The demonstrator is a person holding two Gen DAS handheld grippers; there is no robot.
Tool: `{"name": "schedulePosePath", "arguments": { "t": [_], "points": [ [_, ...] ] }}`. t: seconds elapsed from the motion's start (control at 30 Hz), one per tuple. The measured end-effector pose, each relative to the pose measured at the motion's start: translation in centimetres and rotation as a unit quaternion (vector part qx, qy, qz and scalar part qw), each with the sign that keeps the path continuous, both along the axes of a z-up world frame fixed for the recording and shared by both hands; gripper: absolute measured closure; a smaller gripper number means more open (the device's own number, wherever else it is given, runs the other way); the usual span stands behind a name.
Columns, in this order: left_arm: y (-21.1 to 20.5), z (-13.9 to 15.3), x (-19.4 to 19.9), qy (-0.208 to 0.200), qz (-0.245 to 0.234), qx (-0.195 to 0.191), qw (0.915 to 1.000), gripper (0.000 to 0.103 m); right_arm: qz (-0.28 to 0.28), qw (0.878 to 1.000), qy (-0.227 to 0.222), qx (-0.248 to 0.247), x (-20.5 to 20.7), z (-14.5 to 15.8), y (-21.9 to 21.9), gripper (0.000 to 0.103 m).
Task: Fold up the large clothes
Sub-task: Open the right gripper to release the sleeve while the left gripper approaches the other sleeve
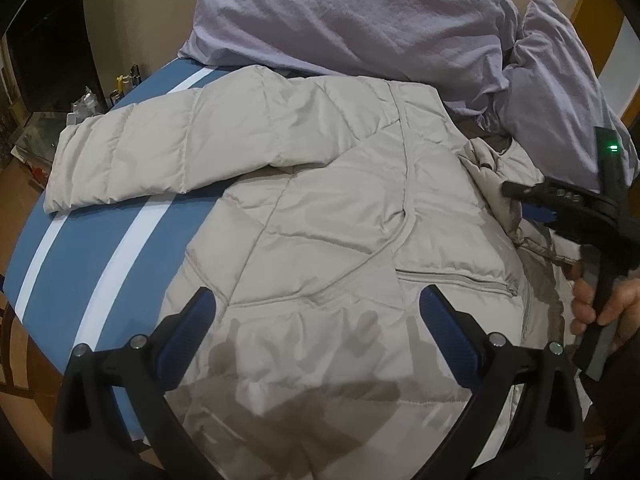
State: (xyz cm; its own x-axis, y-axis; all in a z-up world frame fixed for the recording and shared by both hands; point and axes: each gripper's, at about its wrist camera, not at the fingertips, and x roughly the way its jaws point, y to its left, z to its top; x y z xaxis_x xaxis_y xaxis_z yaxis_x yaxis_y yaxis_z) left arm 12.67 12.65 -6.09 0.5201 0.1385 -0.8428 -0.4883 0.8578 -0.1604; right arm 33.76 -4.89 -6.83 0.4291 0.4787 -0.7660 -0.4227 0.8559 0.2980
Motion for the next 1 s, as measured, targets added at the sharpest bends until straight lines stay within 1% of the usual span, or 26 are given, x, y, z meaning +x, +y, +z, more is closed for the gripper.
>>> {"name": "schedulePosePath", "arguments": {
  "t": [0.03,0.1,0.2,0.33,0.43,0.53,0.67,0.77,0.9,1.0],
  "points": [
    [0.1,0.0,0.0,0.000,0.002,0.000,1.0000,0.002,-0.008,1.000,-0.013,0.001,0.1,0.7,-0.4,0.046],
    [0.5,0.0,0.1,0.002,0.009,0.000,1.0000,0.002,-0.023,0.999,-0.026,-0.005,0.4,1.0,-1.1,0.045],
    [1.2,-0.2,0.1,0.001,0.019,-0.012,0.9997,0.002,-0.056,0.998,-0.032,-0.028,1.4,0.8,-1.9,0.045],
    [2.2,-0.3,0.0,0.001,0.030,-0.024,0.9992,0.002,-0.087,0.993,-0.043,-0.071,2.0,-0.5,-2.0,0.034],
    [3.0,-0.4,-0.1,0.000,0.039,-0.025,0.9989,0.002,-0.091,0.990,-0.052,-0.093,2.2,-1.5,-1.4,0.027],
    [4.3,-0.5,-0.4,-0.002,0.054,-0.037,0.9979,0.002,-0.101,0.986,-0.068,-0.111,2.3,-2.2,-0.7,0.020],
    [5.7,-0.6,-0.7,-0.002,0.073,-0.036,0.9967,0.002,-0.120,0.984,-0.072,-0.111,2.7,-2.9,-0.5,0.013],
    [6.8,-0.7,-0.9,0.002,0.089,-0.032,0.9955,0.002,-0.128,0.980,-0.088,-0.120,2.5,-3.3,-0.3,0.010],
    [8.7,-0.9,-1.1,0.012,0.117,-0.024,0.9928,0.002,-0.126,0.979,-0.107,-0.123,2.4,-3.8,-0.3,0.008],
    [10.5,-1.1,-1.3,0.014,0.137,-0.021,0.9903,0.002,-0.125,0.979,-0.111,-0.119,2.3,-3.9,-0.3,0.008]
  ]
}}
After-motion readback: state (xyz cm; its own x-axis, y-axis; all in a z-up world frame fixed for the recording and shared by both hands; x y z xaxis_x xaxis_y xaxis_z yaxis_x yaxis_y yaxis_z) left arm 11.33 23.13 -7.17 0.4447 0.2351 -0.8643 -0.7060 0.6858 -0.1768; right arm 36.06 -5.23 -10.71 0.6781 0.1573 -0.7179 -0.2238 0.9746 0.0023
